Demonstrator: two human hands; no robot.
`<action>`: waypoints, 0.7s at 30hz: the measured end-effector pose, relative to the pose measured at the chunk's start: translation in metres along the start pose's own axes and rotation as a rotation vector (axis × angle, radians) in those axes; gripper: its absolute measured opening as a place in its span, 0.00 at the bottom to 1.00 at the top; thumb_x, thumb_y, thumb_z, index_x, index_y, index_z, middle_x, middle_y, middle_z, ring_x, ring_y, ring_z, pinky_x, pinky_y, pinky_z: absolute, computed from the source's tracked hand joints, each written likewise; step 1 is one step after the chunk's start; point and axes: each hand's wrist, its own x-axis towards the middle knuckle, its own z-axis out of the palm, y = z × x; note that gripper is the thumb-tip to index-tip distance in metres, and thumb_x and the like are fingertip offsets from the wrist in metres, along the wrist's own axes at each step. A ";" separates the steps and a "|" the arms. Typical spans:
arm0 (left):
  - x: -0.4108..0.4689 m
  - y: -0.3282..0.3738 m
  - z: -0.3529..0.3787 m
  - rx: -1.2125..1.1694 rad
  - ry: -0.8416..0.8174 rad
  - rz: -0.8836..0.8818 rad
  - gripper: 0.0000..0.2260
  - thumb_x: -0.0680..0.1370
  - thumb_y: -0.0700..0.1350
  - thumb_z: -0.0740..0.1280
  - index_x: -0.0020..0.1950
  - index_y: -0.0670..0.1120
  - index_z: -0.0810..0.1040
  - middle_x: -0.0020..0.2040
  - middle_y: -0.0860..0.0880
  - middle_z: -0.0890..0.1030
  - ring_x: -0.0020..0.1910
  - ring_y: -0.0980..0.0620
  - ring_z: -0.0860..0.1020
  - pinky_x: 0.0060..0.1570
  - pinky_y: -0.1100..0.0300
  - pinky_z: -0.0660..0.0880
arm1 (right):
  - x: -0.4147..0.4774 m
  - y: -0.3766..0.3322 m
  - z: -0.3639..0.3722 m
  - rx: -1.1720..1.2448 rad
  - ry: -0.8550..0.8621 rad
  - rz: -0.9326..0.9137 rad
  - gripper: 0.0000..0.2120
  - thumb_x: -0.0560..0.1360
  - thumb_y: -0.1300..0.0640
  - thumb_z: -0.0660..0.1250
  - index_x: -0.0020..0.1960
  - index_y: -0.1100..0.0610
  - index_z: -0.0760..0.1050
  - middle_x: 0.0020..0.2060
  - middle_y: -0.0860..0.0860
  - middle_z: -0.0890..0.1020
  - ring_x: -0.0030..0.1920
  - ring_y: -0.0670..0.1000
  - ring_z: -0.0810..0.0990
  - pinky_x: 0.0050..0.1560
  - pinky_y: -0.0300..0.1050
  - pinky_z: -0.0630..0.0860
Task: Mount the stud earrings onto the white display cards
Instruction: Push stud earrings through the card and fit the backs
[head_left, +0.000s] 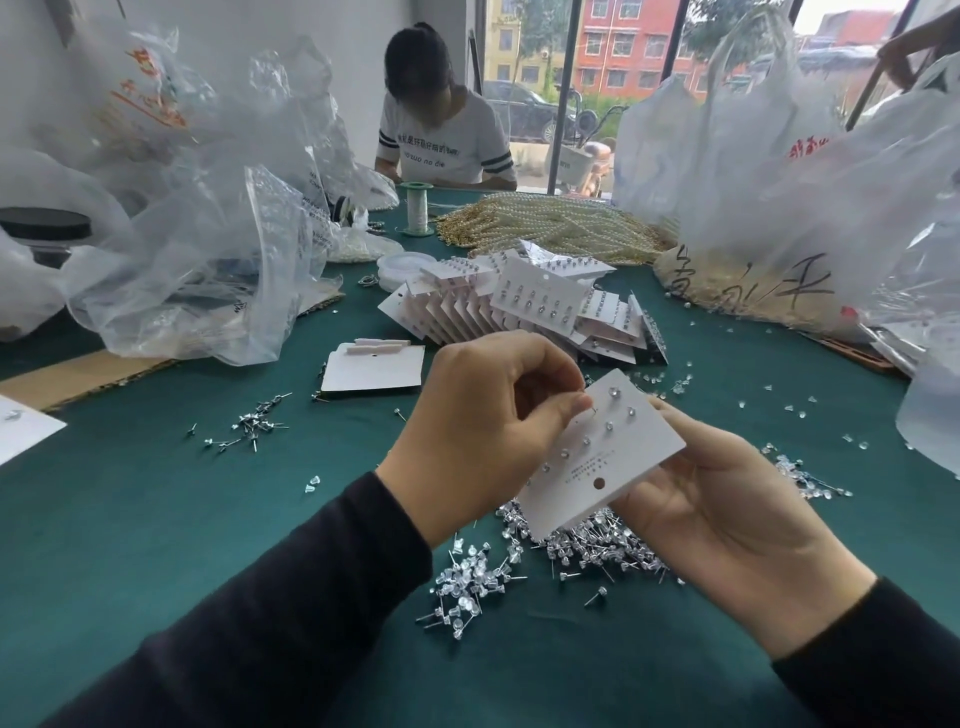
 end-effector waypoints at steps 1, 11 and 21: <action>0.000 0.000 0.000 0.012 0.004 0.008 0.03 0.69 0.38 0.73 0.40 0.42 0.81 0.38 0.48 0.82 0.35 0.52 0.79 0.38 0.57 0.77 | 0.000 0.000 0.000 0.002 0.006 -0.001 0.34 0.44 0.61 0.83 0.49 0.65 0.78 0.45 0.61 0.81 0.41 0.55 0.82 0.45 0.49 0.80; -0.003 0.007 -0.001 0.212 -0.240 0.171 0.26 0.63 0.57 0.75 0.52 0.42 0.77 0.48 0.51 0.78 0.43 0.56 0.76 0.44 0.67 0.74 | -0.003 0.000 0.004 0.023 0.036 -0.029 0.26 0.50 0.63 0.80 0.46 0.68 0.79 0.45 0.61 0.83 0.45 0.56 0.83 0.37 0.45 0.81; 0.004 -0.005 -0.008 -0.018 -0.012 -0.195 0.03 0.73 0.42 0.65 0.41 0.46 0.78 0.34 0.50 0.80 0.31 0.54 0.76 0.29 0.64 0.75 | -0.003 0.010 0.008 -0.291 -0.051 -0.210 0.19 0.65 0.64 0.68 0.56 0.65 0.78 0.54 0.59 0.81 0.57 0.58 0.79 0.57 0.50 0.76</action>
